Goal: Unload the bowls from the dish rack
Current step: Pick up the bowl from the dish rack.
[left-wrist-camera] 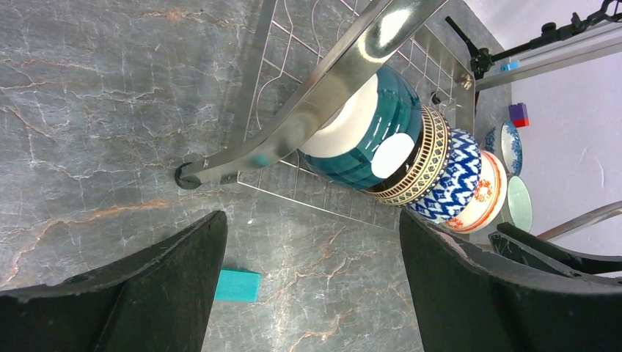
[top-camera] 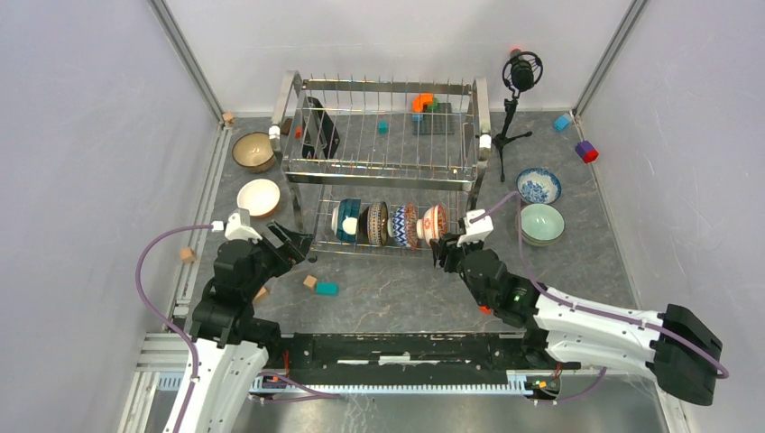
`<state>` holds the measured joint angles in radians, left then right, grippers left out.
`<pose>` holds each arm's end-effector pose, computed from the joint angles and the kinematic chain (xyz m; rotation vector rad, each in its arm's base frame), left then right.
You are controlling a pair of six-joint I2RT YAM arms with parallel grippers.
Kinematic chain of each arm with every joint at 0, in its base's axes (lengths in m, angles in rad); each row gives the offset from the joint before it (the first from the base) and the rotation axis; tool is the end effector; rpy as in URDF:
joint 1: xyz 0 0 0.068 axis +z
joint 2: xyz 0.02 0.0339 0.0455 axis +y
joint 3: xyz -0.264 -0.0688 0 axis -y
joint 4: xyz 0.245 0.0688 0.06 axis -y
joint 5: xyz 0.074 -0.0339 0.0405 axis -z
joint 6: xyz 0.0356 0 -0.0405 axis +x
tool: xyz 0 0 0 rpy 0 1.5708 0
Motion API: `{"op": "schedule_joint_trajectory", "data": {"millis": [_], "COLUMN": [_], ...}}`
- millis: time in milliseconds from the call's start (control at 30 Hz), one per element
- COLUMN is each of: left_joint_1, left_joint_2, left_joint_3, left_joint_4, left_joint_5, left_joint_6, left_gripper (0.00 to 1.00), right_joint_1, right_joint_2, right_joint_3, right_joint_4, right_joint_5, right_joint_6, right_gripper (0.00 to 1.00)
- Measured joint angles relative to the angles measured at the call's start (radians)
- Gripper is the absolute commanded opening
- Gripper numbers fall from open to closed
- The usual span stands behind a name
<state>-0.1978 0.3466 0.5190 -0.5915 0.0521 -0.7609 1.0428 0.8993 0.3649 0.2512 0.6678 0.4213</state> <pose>0.1005 -0.0220 0.2597 -0.5368 1.9808 -0.6619 0.1173 0.1574 0.2185 -0.1016 1.8095 0.4272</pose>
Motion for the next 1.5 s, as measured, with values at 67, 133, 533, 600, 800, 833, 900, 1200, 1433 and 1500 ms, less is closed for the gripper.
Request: {"op": "schedule_joint_trajectory", "data": {"millis": [67, 133, 533, 600, 800, 833, 900, 1200, 1433, 1500], "left_joint_1": [0.0, 0.0, 0.0, 0.0, 0.0, 0.0, 0.0, 0.0, -0.001, -0.001], "left_joint_2": [0.0, 0.0, 0.006, 0.008, 0.015, 0.015, 0.015, 0.018, 0.018, 0.018], "left_joint_3": [-0.002, -0.002, -0.003, -0.006, -0.015, -0.016, -0.017, -0.019, -0.019, -0.019], "left_joint_4": [0.0, 0.001, 0.004, 0.005, 0.005, 0.005, 0.005, 0.016, 0.019, 0.019], "left_joint_5": [-0.001, -0.002, -0.001, 0.0, 0.002, 0.002, 0.002, 0.003, 0.006, 0.006], "left_joint_6": [-0.001, -0.001, -0.003, -0.005, -0.012, -0.012, -0.012, -0.013, -0.013, -0.013], "left_gripper": [0.92, 0.92, 0.92, 0.92, 0.93, 0.93, 0.93, 0.93, 0.93, 0.93], "right_joint_1": [-0.011, -0.019, -0.056, -0.065, -0.087, -0.092, -0.098, -0.129, -0.144, -0.15], "right_joint_2": [0.023, 0.042, 0.127, 0.129, 0.142, 0.148, 0.158, 0.191, 0.191, 0.19], "right_joint_3": [0.0, 0.003, 0.01, -0.002, -0.032, -0.035, -0.04, -0.071, -0.109, -0.121], "right_joint_4": [0.006, 0.01, 0.077, 0.109, 0.179, 0.19, 0.209, 0.315, 0.4, 0.425], "right_joint_5": [-0.018, -0.032, -0.068, -0.078, -0.125, -0.134, -0.152, -0.212, -0.25, -0.264], "right_joint_6": [0.013, 0.025, 0.064, 0.066, 0.072, 0.072, 0.073, 0.072, 0.068, 0.064], "right_gripper": [0.56, 0.55, 0.45, 0.43, 0.39, 0.39, 0.39, 0.24, 0.05, 0.0]}}
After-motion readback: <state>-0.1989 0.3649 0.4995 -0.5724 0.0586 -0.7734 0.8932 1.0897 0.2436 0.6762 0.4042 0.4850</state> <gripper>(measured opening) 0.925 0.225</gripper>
